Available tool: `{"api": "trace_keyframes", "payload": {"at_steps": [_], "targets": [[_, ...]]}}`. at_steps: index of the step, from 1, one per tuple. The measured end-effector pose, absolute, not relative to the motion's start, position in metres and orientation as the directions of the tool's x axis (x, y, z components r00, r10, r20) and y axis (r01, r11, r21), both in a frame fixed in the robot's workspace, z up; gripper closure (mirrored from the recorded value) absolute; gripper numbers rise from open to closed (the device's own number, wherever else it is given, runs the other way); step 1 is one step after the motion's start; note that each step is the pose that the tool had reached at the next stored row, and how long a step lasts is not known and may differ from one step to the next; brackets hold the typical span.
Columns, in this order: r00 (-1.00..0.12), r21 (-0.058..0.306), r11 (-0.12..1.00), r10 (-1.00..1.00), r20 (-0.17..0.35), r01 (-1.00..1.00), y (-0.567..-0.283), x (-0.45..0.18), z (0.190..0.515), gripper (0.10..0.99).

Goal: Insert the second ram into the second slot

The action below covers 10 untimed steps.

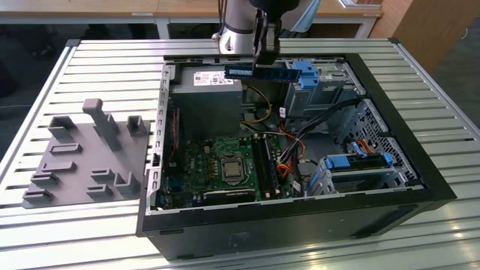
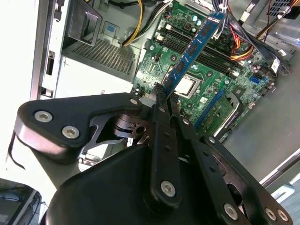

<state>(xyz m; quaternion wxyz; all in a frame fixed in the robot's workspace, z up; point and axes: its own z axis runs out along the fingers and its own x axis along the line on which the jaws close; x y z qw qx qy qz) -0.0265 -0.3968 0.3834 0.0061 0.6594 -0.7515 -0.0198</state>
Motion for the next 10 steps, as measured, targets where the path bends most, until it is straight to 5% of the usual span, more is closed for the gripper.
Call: {"api": "trace_keyframes", "payload": {"at_steps": [10], "targets": [[-0.14,0.038,0.139,-0.99,-0.017,-0.99,-0.3968,-0.0265,0.3834,0.945]]}}
